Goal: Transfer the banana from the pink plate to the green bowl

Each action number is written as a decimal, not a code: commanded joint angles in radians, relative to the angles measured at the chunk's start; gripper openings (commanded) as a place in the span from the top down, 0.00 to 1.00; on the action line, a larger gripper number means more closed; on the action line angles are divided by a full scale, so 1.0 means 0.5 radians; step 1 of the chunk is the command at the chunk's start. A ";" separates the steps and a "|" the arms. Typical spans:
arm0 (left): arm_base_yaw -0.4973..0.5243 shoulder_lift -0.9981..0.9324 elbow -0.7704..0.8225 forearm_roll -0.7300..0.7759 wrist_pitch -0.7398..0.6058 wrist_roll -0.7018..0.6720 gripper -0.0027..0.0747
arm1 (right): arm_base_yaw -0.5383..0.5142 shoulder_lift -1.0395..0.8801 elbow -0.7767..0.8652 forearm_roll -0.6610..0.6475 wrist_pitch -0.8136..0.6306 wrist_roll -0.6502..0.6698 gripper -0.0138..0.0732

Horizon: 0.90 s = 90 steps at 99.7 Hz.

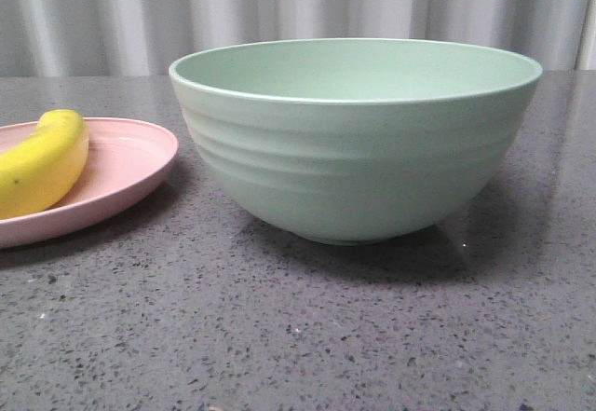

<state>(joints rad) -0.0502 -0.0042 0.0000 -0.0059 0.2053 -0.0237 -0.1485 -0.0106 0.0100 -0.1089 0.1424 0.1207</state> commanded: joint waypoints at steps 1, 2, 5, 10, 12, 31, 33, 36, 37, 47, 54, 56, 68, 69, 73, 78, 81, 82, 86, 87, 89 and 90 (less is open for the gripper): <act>0.002 -0.058 0.020 -0.013 -0.176 -0.022 0.99 | -0.014 -0.045 0.041 0.000 -0.192 -0.014 0.91; 0.002 -0.058 0.020 -0.013 -0.176 -0.022 0.99 | -0.014 -0.045 0.041 0.000 -0.198 -0.014 0.91; 0.002 -0.058 0.020 -0.017 -0.192 -0.022 0.99 | -0.014 -0.045 0.041 0.000 -0.214 -0.014 0.91; 0.002 -0.058 0.020 -0.029 -0.227 -0.022 0.99 | -0.014 -0.045 0.041 0.000 -0.243 -0.014 0.91; 0.002 -0.058 0.020 -0.042 -0.247 -0.022 0.99 | -0.014 -0.045 0.041 0.000 -0.248 -0.014 0.91; 0.002 -0.058 -0.043 -0.066 -0.288 -0.022 0.99 | -0.014 -0.045 -0.033 0.154 -0.191 -0.014 0.91; 0.002 -0.058 -0.058 -0.066 -0.282 -0.022 0.99 | -0.014 -0.045 -0.052 0.154 -0.171 -0.014 0.91; 0.002 -0.058 -0.081 -0.066 -0.272 -0.022 0.99 | -0.014 -0.045 -0.082 0.154 -0.113 -0.014 0.91; 0.002 -0.055 -0.093 -0.066 -0.272 -0.022 0.99 | -0.014 -0.045 -0.099 0.154 -0.102 -0.014 0.91; 0.002 -0.021 -0.190 -0.066 -0.257 -0.022 0.99 | -0.014 -0.026 -0.211 0.154 0.043 -0.014 0.91; 0.002 0.037 -0.263 -0.106 -0.248 -0.031 0.99 | -0.014 0.027 -0.295 0.154 0.153 -0.014 0.91; 0.002 0.058 -0.286 -0.116 -0.241 -0.031 0.99 | -0.014 0.050 -0.320 0.154 0.186 -0.014 0.91; 0.002 0.212 -0.407 -0.120 -0.163 -0.031 0.99 | -0.014 0.231 -0.468 0.154 0.341 -0.014 0.91; 0.002 0.232 -0.420 -0.120 -0.163 -0.031 0.99 | -0.014 0.242 -0.468 0.154 0.345 -0.014 0.91; 0.002 0.282 -0.448 -0.126 -0.163 -0.031 0.99 | -0.014 0.299 -0.516 0.154 0.361 -0.014 0.91; 0.002 0.348 -0.485 -0.125 -0.169 -0.031 0.99 | -0.014 0.394 -0.580 0.154 0.365 -0.014 0.91; 0.002 0.395 -0.501 -0.125 -0.187 -0.031 0.99 | -0.014 0.442 -0.611 0.154 0.365 -0.014 0.91; 0.002 0.413 -0.508 -0.125 -0.191 -0.031 0.99 | -0.014 0.465 -0.627 0.154 0.365 -0.014 0.91; 0.002 0.454 -0.519 -0.125 -0.220 -0.031 0.99 | -0.014 0.521 -0.665 0.158 0.360 -0.014 0.91; 0.002 0.462 -0.519 -0.125 -0.237 -0.031 0.99 | -0.014 0.532 -0.671 0.163 0.360 -0.014 0.91; 0.002 0.486 -0.519 -0.125 -0.272 -0.031 0.99 | -0.014 0.562 -0.693 0.169 0.360 -0.014 0.91; 0.002 0.502 -0.519 -0.125 -0.283 -0.031 0.99 | -0.014 0.581 -0.705 0.178 0.360 -0.014 0.91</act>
<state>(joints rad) -0.0502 0.1862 -0.2163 -0.0576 0.1779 -0.0259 -0.1485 0.2128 -0.2698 -0.0308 0.3914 0.1207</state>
